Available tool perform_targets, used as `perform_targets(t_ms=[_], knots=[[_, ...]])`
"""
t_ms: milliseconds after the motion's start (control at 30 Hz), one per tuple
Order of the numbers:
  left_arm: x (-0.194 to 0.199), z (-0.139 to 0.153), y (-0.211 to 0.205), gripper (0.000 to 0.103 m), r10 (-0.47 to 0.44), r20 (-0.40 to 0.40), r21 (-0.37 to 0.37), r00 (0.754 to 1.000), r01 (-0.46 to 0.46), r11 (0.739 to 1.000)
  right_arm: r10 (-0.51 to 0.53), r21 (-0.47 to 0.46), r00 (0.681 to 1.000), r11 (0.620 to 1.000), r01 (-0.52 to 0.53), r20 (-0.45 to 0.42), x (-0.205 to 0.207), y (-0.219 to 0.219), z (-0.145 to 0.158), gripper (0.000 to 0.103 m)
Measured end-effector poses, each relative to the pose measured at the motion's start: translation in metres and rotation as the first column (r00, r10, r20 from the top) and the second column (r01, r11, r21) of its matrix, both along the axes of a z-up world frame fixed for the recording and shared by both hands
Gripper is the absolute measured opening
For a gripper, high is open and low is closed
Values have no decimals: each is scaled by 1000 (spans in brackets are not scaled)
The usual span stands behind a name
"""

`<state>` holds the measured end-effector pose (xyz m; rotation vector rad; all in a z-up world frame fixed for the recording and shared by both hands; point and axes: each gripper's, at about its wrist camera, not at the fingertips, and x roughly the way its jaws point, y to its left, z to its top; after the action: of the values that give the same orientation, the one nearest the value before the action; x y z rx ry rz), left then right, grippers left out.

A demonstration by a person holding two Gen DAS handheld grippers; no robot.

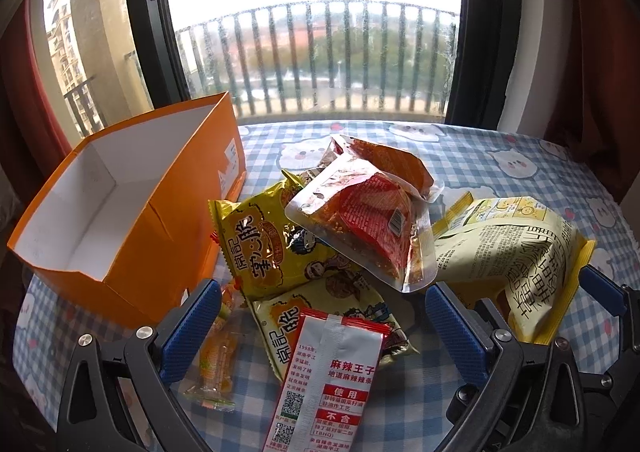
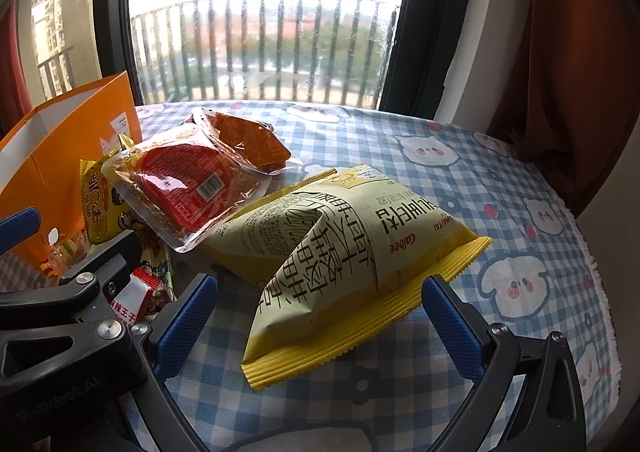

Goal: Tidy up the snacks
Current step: 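Move the right tool to the pale-yellow Calbee bag while the left tool approaches the white-red packet, then grasp the Calbee bag with the right tool while the left tool grasps the white-red packet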

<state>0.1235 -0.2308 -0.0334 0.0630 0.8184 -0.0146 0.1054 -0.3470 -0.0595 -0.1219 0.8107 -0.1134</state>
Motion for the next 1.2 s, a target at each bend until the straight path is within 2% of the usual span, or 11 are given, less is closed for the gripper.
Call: perform_targets(t_ms=[200, 400, 700, 733, 767, 833, 933, 967, 1200], knots=[[19, -1, -10, 102, 12, -34, 8, 999, -12, 1000, -11, -12, 1000, 1000, 11, 0, 15, -10, 0, 103], [30, 5, -19, 103, 13, -12, 7, 1000, -13, 1000, -5, -8, 1000, 1000, 5, 4, 31, -27, -4, 103], [42, -7, -18, 103, 31, -52, 16, 998, -30, 999, 8, -45, 1000, 999, -8, -20, 48, -28, -18, 102], [42, -7, -18, 103, 28, -53, 18, 998, -27, 999, 8, -29, 1000, 1000, -8, -11, 47, -29, -18, 97], [41, -8, -19, 103, 27, -53, 22, 998, -26, 999, 9, -4, 1000, 1000, -10, -11, 47, -31, -18, 79], [40, -7, -19, 103, 22, -50, 27, 999, -21, 999, 10, 41, 1000, 999, -9, -17, 45, -35, -17, 72], [36, -6, -18, 103, 21, -45, 29, 999, -19, 999, 17, 60, 1000, 998, -16, -16, 41, -33, -14, 58], [35, -4, -17, 103, 20, -40, 24, 999, -19, 1000, 15, 72, 1000, 997, -14, -5, 39, -33, -11, 47], [22, 4, -7, 103, 26, -18, 11, 999, -26, 1000, 12, 90, 999, 996, -15, 38, 24, -19, 0, 44]])
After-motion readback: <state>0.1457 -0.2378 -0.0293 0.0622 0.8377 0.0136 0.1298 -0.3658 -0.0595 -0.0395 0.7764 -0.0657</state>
